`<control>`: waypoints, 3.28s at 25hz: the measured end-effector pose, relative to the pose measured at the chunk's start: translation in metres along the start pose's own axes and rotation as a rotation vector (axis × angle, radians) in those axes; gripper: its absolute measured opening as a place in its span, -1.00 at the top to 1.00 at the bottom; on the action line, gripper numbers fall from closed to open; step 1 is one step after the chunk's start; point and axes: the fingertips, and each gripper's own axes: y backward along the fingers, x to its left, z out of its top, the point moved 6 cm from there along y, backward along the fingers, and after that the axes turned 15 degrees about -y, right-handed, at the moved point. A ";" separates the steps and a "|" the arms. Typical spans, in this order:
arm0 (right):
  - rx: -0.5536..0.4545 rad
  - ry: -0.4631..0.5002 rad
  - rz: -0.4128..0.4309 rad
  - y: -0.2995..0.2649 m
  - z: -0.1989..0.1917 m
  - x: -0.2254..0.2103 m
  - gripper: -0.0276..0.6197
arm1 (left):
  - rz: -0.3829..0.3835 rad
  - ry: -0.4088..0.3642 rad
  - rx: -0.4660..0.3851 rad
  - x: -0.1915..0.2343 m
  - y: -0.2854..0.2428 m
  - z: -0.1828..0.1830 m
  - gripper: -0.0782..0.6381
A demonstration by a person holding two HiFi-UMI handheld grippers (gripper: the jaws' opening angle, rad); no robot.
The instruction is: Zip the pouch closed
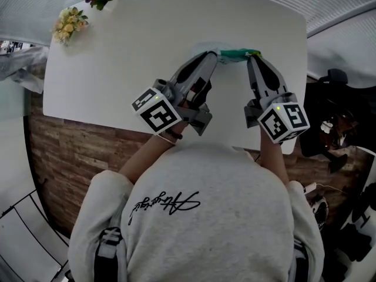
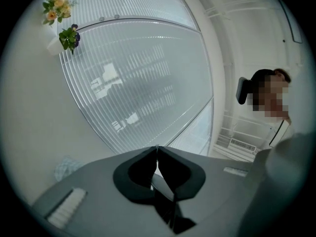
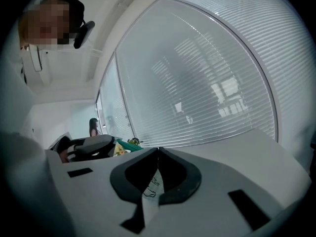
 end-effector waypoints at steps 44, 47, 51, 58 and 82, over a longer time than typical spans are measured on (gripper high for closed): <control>-0.033 0.053 -0.166 -0.009 0.013 -0.045 0.90 | -0.033 -0.042 -0.005 -0.006 -0.002 0.005 0.76; -0.026 0.062 -0.167 -0.008 0.013 -0.047 0.90 | -0.032 -0.037 -0.001 -0.006 -0.002 0.004 0.76; -0.020 0.073 -0.182 -0.008 0.012 -0.053 0.89 | -0.031 -0.048 0.001 -0.006 -0.002 0.005 0.76; -0.018 0.071 -0.176 -0.008 0.014 -0.058 0.88 | -0.040 -0.038 0.007 -0.006 -0.003 0.004 0.76; -0.056 0.047 -0.062 0.046 0.045 -0.024 0.89 | -0.008 -0.069 -0.001 -0.006 0.004 0.018 0.75</control>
